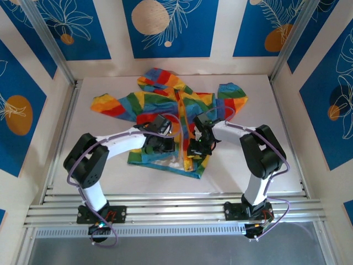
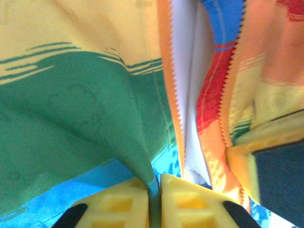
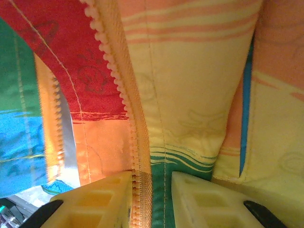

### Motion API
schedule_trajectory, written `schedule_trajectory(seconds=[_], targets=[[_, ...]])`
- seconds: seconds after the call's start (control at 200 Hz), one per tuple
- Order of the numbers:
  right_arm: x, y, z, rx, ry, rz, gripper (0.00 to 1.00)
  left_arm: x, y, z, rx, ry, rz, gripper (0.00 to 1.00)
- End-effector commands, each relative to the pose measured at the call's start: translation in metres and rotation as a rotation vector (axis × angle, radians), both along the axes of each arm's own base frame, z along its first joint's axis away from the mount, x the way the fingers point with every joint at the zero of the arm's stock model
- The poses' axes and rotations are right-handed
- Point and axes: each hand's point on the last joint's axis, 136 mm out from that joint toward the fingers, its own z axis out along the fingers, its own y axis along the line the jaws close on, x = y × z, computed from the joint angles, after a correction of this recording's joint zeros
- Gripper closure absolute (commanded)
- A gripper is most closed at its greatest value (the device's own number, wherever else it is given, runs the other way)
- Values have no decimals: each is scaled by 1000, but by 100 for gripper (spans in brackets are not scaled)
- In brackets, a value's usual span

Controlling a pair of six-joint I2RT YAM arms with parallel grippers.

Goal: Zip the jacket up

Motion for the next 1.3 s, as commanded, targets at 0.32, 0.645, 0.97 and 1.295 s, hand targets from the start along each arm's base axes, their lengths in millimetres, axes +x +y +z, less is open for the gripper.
schedule_trajectory(seconds=[0.32, 0.645, 0.97, 1.295], targets=[[8, 3, 49, 62, -122, -23, 70, 4, 29, 26, -219, -7, 132, 100], [18, 35, 102, 254, -181, -131, 68, 7, 31, 38, -402, 12, 242, 100], [20, 70, 76, 361, -23, -234, 64, 7, 36, 32, -488, 63, 300, 100], [17, 97, 48, 360, 93, -289, 57, -2, 68, 9, -492, 116, 392, 100]])
